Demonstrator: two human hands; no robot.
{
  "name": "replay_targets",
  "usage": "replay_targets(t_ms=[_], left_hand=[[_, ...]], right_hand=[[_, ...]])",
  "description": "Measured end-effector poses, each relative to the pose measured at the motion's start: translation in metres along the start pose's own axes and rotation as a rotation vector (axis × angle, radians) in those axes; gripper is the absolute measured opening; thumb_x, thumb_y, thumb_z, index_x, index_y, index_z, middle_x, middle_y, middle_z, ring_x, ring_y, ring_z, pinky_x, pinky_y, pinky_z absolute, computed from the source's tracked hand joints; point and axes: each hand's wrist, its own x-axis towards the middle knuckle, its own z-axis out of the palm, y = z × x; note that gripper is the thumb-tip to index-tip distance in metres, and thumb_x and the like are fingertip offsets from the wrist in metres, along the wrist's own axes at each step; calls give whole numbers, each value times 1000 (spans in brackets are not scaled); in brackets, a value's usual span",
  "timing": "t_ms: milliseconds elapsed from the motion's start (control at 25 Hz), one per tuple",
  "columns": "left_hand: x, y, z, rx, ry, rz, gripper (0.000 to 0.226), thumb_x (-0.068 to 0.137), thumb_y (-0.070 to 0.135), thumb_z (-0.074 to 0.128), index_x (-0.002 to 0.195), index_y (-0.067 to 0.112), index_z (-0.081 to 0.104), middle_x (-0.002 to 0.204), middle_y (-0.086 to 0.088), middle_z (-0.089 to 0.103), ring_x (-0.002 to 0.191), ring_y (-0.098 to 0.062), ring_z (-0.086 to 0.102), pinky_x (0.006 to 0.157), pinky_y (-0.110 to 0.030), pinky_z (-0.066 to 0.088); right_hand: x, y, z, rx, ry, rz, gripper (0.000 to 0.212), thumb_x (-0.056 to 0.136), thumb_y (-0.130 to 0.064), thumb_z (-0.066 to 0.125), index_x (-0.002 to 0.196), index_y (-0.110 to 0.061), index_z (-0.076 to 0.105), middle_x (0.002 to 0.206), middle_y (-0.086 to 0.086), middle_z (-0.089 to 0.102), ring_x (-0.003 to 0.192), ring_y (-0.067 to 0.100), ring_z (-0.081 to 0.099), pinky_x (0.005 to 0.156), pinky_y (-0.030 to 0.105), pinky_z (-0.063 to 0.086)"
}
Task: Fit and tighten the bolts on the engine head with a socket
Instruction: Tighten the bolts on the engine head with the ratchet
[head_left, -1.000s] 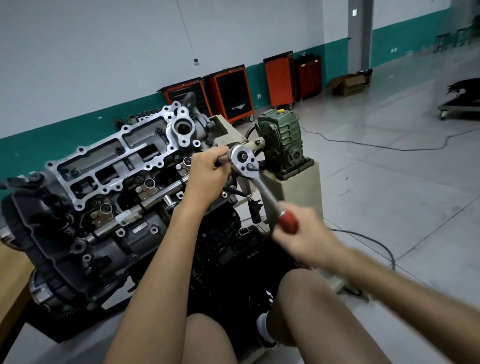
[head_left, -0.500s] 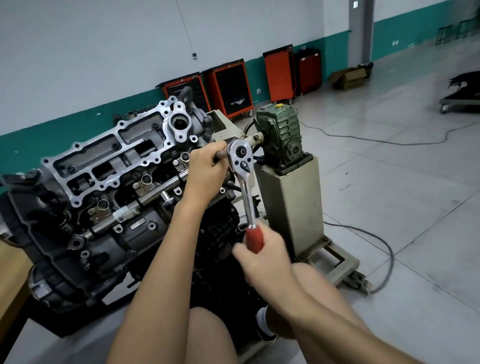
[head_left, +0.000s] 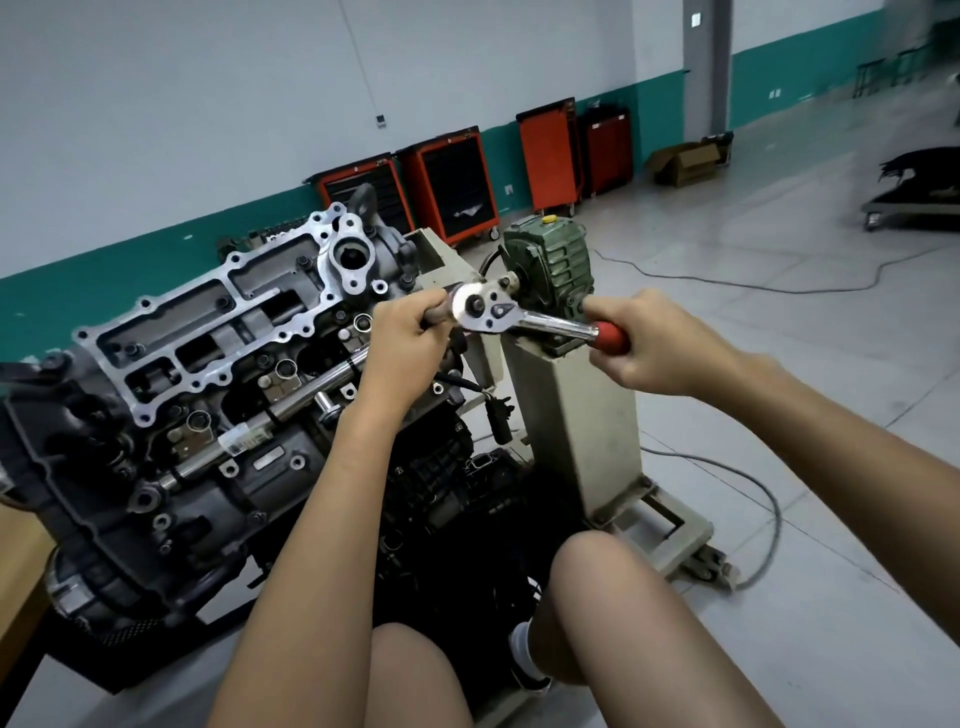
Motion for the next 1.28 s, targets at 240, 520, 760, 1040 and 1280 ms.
replay_targets(t_ms=[240,520,760,1040,1280], left_hand=[[-5,-7,2,23,27,-35,23,85,-7,47,63,-12,50,57,-26,51,53,-12,38,47,-33,32],[0,-8,-4,71,-28,35,16,81,-11,54,66,-13,56,56,-22,56,51,-23,46,49,-36,38],[4,-3,-3,49,-72,78,42,82,-2,48,49,18,31,45,8,30,43,-4,29,45,-14,21],[0,-4,-3,66,8,33,37,73,-13,47,48,11,36,43,0,36,45,-3,30,44,-17,22],[1,-9,-4,52,-34,11,15,76,-16,55,61,-12,54,57,-26,54,55,-13,39,50,-37,33]], right_hand=[[-66,-92,82,744,118,334,32,74,3,63,63,-19,42,51,-8,36,47,8,33,46,25,30],[-70,-124,105,1002,37,421,27,73,-1,59,62,-19,41,48,-9,36,41,9,34,39,20,31],[-7,-2,1,46,-6,4,18,77,-10,61,70,-18,47,52,-9,42,47,9,41,48,16,30],[-66,-89,81,739,122,327,34,72,-2,63,60,-29,44,47,-9,35,43,8,32,43,24,30],[-67,-150,119,1131,83,442,21,67,-9,56,61,-23,42,45,-7,36,36,9,34,36,19,31]])
